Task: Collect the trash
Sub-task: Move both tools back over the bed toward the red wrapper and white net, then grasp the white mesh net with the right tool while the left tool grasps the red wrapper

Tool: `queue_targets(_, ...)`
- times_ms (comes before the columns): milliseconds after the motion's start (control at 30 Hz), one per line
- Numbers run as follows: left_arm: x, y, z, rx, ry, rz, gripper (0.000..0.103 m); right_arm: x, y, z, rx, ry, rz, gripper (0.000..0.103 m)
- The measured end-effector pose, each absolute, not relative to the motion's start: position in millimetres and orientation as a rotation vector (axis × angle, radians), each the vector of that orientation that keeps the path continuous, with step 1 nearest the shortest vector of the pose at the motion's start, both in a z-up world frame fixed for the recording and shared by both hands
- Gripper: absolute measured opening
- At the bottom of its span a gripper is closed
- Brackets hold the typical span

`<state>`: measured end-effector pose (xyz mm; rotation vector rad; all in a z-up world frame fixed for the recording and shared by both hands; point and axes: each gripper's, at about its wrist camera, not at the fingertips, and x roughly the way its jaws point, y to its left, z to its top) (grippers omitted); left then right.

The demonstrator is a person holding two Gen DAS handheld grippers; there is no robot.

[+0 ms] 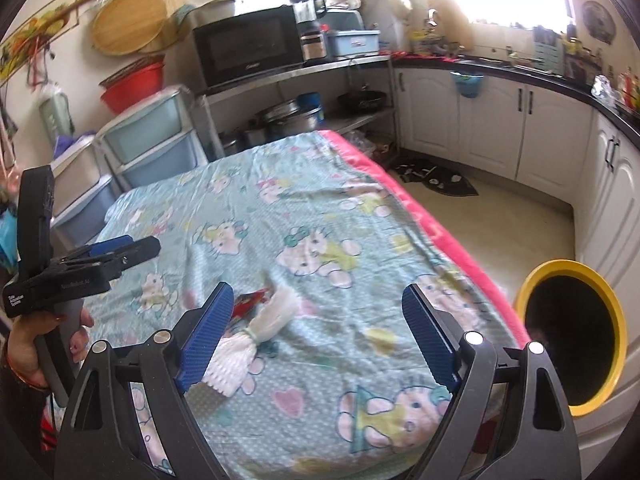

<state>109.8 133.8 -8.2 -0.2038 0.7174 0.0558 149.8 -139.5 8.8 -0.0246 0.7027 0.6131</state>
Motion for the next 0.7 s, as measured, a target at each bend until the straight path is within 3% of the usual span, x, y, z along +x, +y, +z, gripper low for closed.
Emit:
queue_targets(200, 106.4, 145.4, -25.4, -0.216, 0.758, 0.043, 0.092, 154.8, -117.3, -7.2, -0.058, 0.752, 0.637, 0.083)
queue_targets(333, 107.2, 142.0, -37.9, -0.197, 0.792, 0.015, 0.085, 161.4, -105.7, -20.2, -0.081, 0.789, 0.646, 0.083)
queue_targets(600, 120.2, 131.3, -76.7, -0.209, 0.910, -0.087, 0.053, 188.9, -80.9, -57.5, -0.098, 0.925, 0.691, 0.063)
queue_targets(700, 124.7, 125.0, -84.4, -0.200, 0.934, -0.118, 0.049, 199.3, -71.4, -71.2, -0.099, 0.971, 0.697, 0.057)
